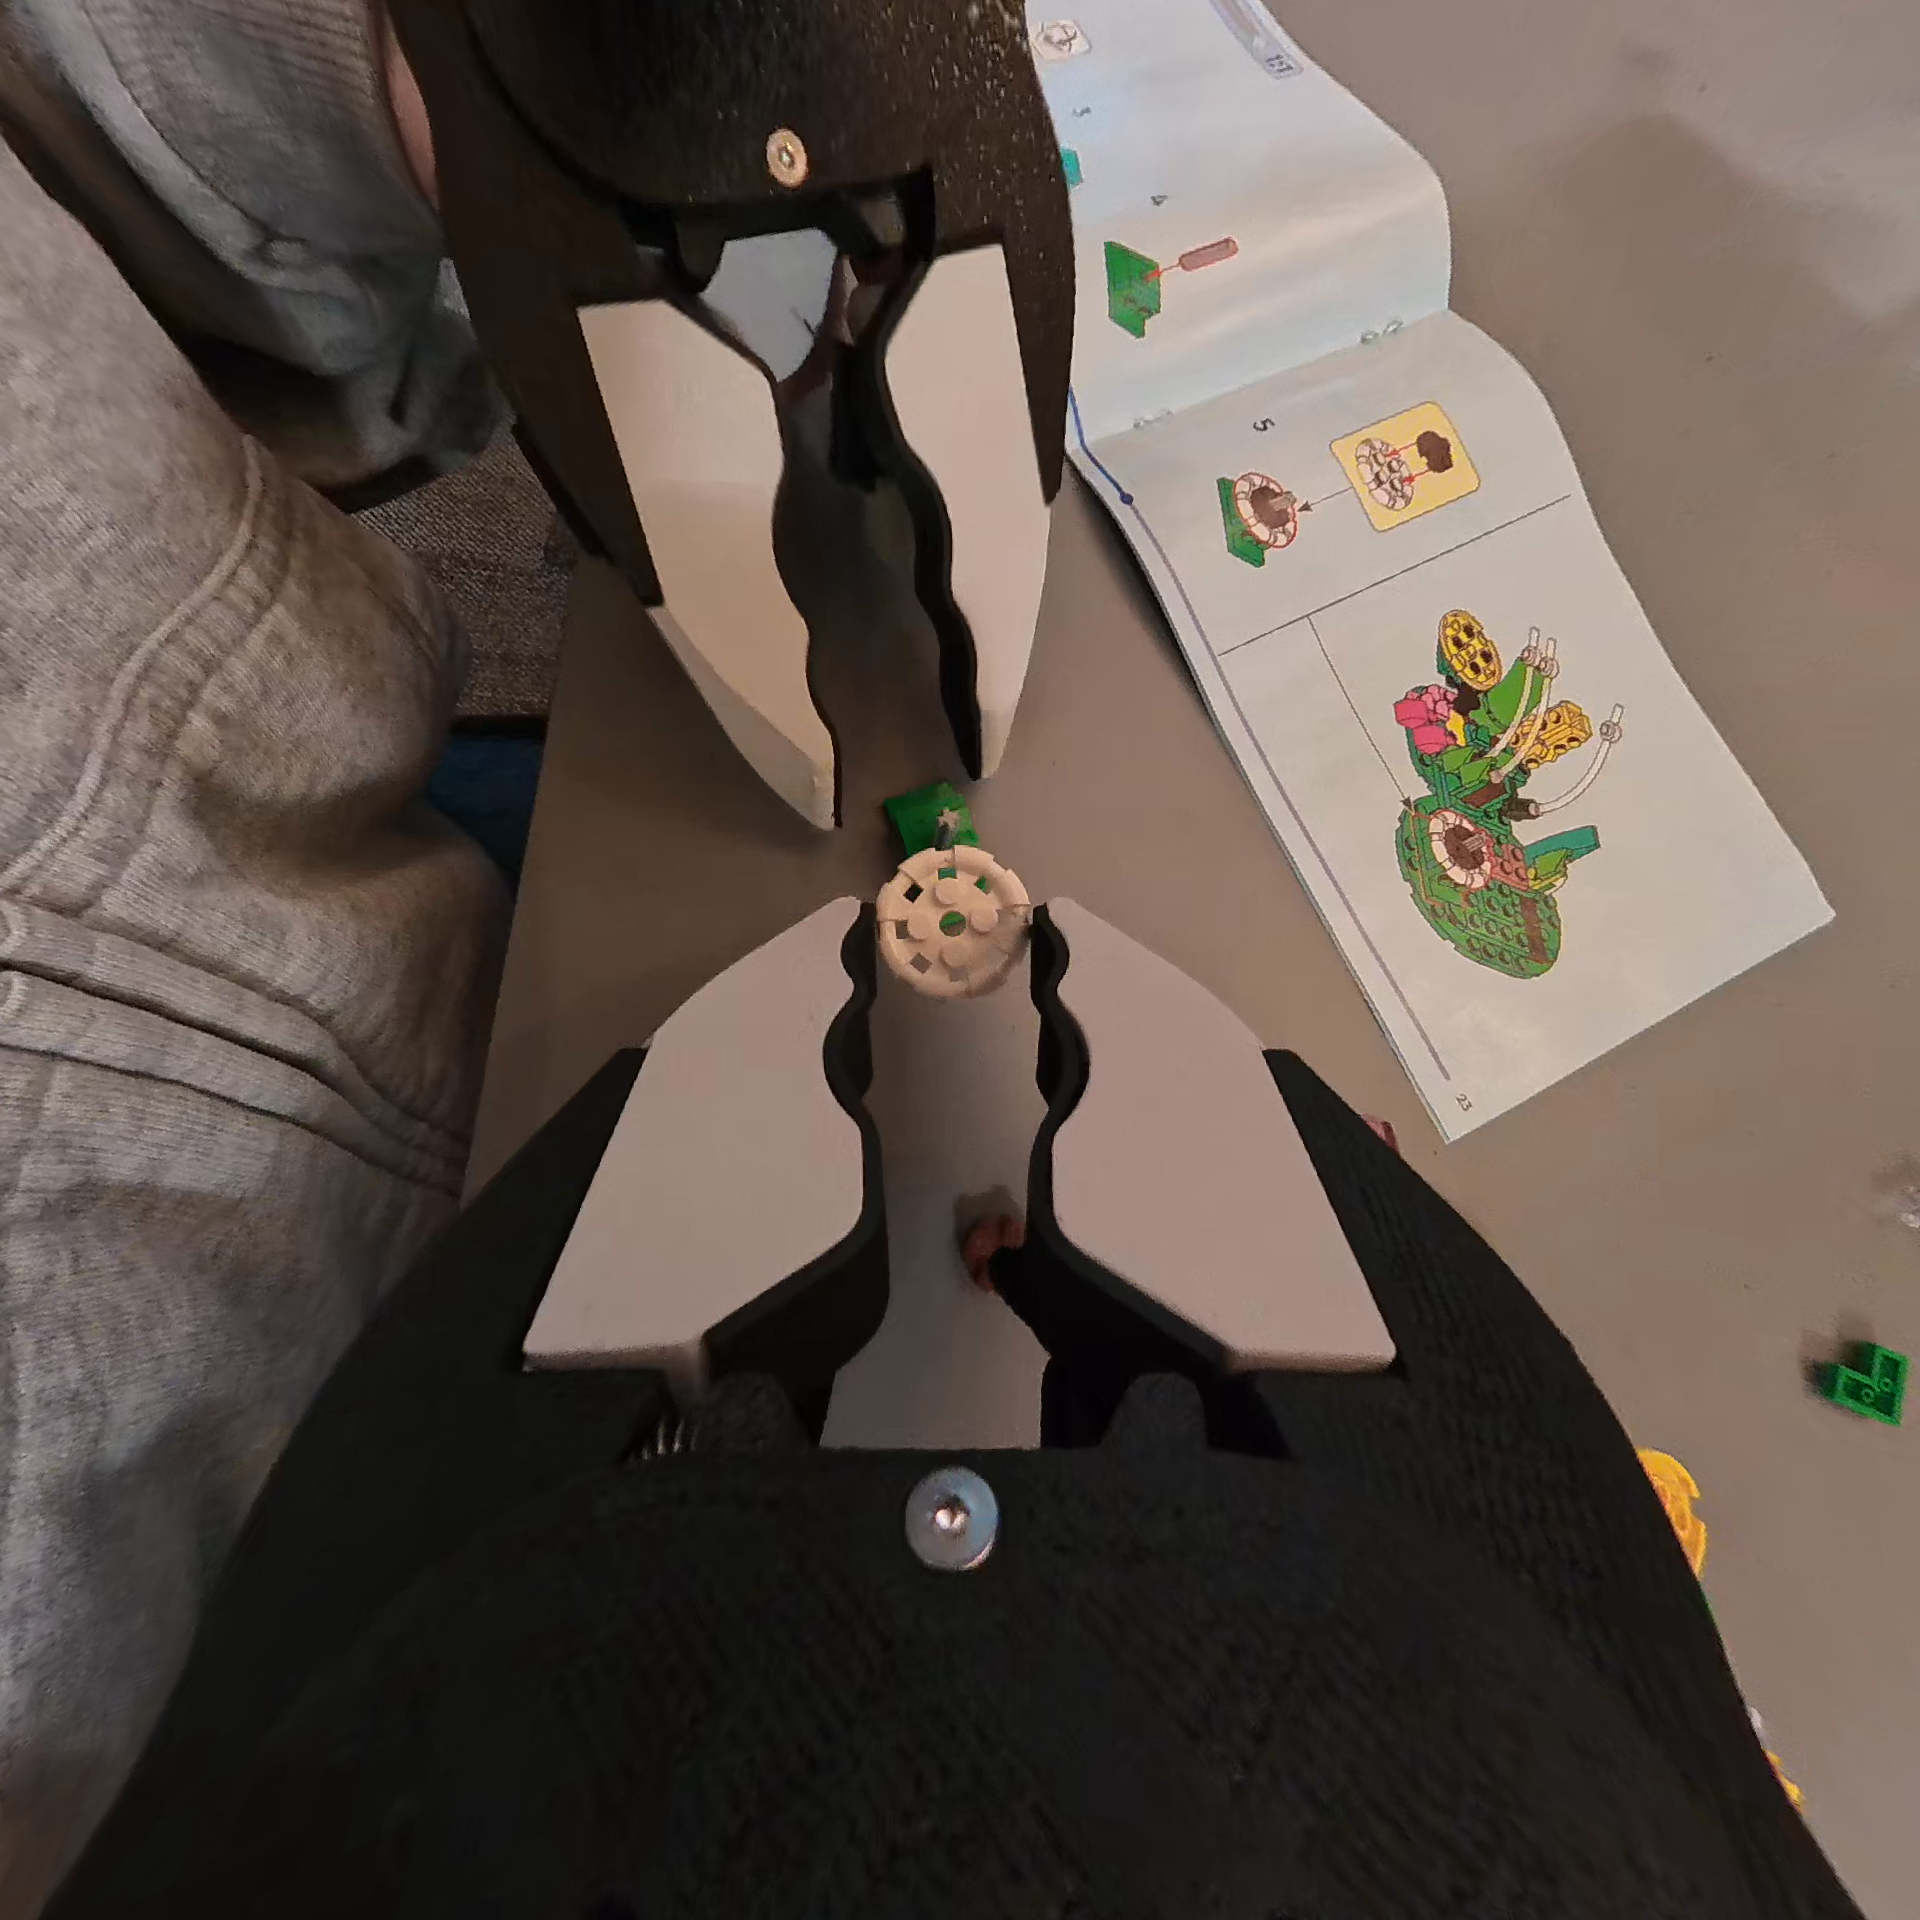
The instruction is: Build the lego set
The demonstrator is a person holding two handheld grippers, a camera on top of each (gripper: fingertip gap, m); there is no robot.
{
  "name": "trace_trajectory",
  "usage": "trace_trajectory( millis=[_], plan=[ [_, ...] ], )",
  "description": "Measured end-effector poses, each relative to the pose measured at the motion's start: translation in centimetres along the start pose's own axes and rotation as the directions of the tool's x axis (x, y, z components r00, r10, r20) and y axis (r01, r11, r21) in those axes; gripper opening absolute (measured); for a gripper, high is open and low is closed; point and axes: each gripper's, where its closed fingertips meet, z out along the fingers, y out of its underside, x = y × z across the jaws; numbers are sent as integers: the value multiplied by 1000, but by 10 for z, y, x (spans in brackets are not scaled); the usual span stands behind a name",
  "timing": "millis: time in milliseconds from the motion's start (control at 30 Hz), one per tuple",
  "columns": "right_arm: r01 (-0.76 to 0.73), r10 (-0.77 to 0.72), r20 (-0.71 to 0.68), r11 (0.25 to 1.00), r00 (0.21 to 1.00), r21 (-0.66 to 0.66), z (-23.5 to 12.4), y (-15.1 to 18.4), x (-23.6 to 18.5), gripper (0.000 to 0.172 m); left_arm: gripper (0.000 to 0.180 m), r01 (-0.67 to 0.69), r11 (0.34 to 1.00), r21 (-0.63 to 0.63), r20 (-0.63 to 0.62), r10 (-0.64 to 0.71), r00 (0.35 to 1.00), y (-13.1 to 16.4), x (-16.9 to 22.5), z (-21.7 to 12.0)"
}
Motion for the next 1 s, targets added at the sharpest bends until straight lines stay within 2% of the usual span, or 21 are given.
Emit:
trace_trajectory(
  millis=[233,367,600,1000],
  plan=[
    [-14,14,17,1000,1000,5,7,-6,-1,27,30,32,999,2,0,-32,999,-3,0,4],
    [-2,2,31,1000,1000,0,13,-9,-2,27,31,24,1000,0,-7,-24,1000,-4,0,5],
    [18,-17,44,999,999,-39,23,-11,-3,27,22,9,1000,-6,18,-9,1000,-3,-4,5],
    [-13,18,56,997,998,-80,25,-8,0,27,17,-16,1000,-13,25,16,1000,-3,-3,5]
  ],
)
